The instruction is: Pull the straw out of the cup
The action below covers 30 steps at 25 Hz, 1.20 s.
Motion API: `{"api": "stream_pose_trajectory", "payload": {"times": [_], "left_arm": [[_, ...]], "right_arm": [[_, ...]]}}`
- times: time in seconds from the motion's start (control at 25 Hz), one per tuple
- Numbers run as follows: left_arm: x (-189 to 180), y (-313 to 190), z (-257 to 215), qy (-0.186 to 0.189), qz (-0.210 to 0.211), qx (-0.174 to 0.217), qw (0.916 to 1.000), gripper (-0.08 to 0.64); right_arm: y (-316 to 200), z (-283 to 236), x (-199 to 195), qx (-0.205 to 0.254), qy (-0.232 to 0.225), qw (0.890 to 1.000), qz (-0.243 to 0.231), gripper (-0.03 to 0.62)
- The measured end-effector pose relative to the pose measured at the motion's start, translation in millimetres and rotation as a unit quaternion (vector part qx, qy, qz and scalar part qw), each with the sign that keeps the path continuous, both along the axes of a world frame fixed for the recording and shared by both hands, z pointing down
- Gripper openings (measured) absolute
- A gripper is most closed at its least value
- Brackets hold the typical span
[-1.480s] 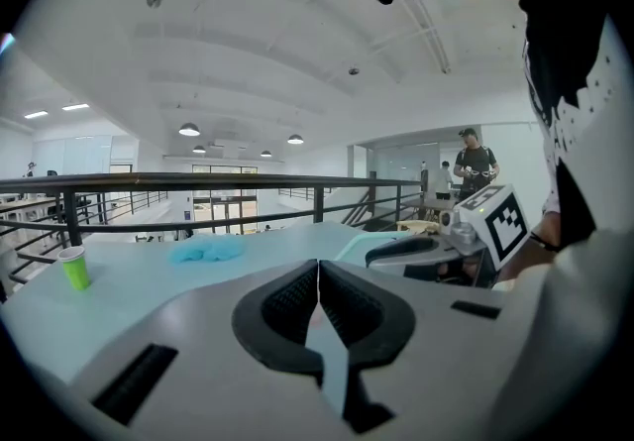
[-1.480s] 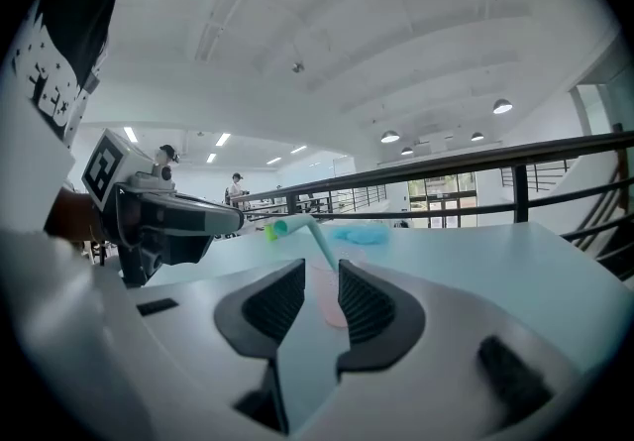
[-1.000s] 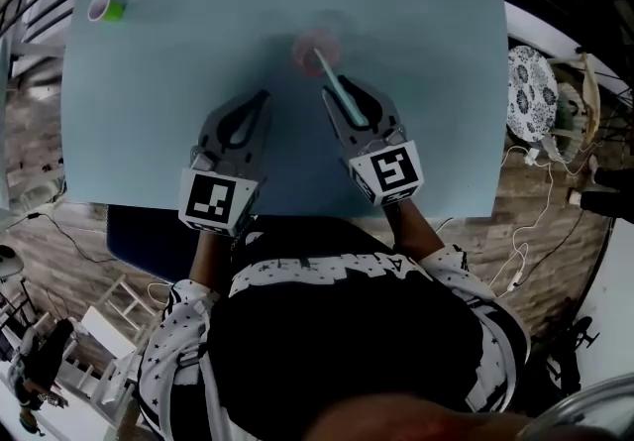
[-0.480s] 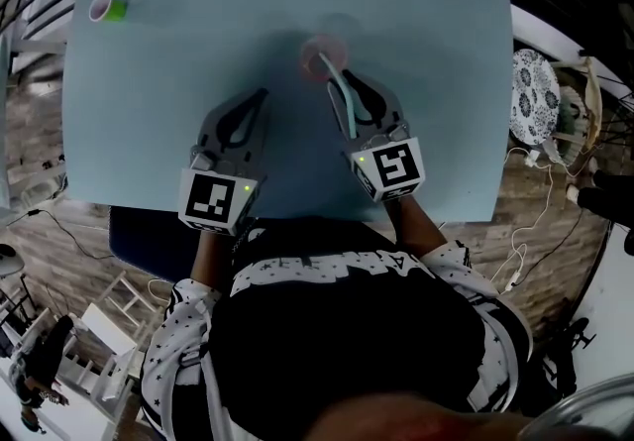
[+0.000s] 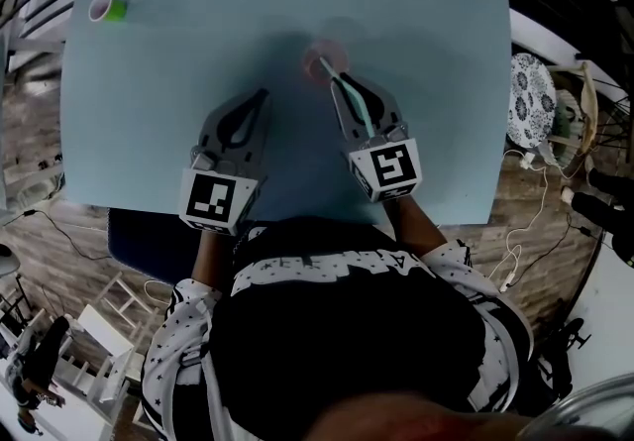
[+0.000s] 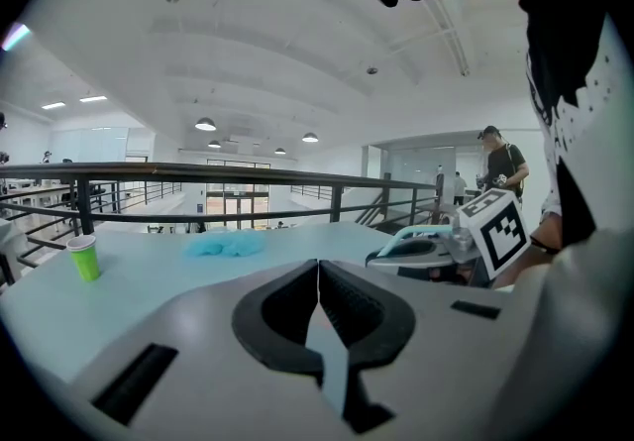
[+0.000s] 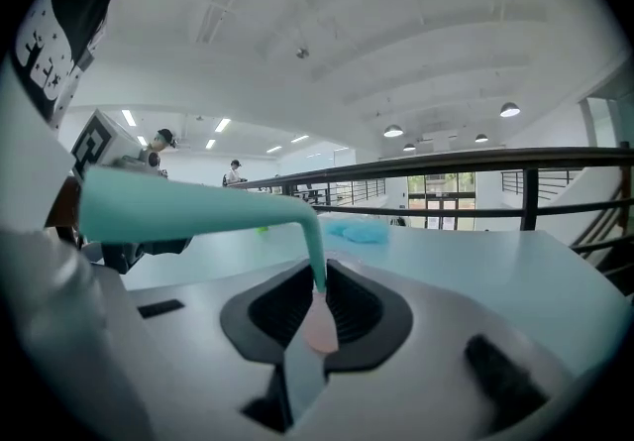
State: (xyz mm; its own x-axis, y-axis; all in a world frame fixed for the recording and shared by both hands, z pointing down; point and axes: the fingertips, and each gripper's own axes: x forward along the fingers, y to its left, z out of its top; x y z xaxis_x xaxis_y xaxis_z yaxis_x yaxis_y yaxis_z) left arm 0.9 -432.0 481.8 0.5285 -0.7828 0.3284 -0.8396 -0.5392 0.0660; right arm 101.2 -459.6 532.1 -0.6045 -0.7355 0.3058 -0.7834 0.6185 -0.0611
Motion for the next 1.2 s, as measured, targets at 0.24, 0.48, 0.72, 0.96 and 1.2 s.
{"api": "stream_pose_trajectory", "payload": {"times": [0.24, 0.48, 0.72, 0.96, 1.2], "left_arm": [[0.0, 2.7, -3.3, 0.007, -0.001, 0.001, 1.0000, 0.014], [1.0, 8.1, -11.3, 0.013, 0.006, 0.009, 0.9999, 0.014], [0.9, 7.0, -19.0, 0.015, 0.010, 0.020, 0.9997, 0.014], [2.4, 12.0, -24.0, 0.009, 0.012, 0.029, 0.9995, 0.014], [11.6, 24.1, -31.3, 0.008, 0.018, 0.037, 0.9991, 0.014]], "right_arm": [[1.3, -4.7, 1.5, -0.002, 0.014, 1.000, 0.007, 0.048], [3.7, -18.3, -0.9, 0.008, 0.024, 1.000, 0.005, 0.048], [2.9, -33.3, -2.2, 0.018, 0.022, 1.000, 0.005, 0.048], [9.4, -44.9, -1.4, 0.028, 0.015, 0.999, 0.005, 0.048], [19.7, -59.1, 6.3, 0.042, 0.005, 0.999, 0.009, 0.047]]}}
